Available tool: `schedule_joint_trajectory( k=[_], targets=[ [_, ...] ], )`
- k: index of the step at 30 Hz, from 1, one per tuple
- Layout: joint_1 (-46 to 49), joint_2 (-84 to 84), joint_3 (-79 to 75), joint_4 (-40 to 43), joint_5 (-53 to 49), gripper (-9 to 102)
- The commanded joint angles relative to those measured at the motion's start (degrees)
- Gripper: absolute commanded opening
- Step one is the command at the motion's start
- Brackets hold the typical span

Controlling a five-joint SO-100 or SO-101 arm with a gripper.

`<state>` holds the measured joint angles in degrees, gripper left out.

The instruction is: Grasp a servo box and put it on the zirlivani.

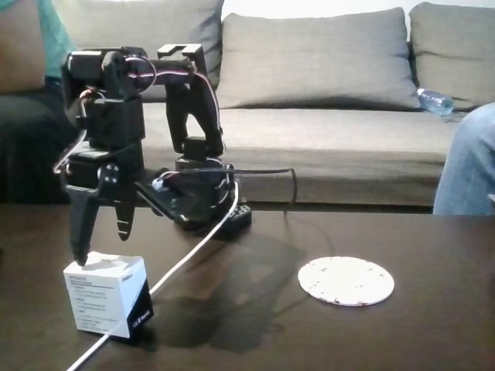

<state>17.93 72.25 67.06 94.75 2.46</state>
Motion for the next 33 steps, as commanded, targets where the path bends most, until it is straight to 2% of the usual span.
schedule_joint_trajectory(
  k=[1,16,27,33],
  targets=[
    [-0.79,3.08,-0.18,-2.46,0.18,34],
    [-1.14,-1.76,-1.14,-8.26,-0.35,34],
    [0.09,-8.96,-4.92,-7.73,-0.44,33],
    [0.00,-8.96,-4.92,-7.73,-0.44,17]
  ],
)
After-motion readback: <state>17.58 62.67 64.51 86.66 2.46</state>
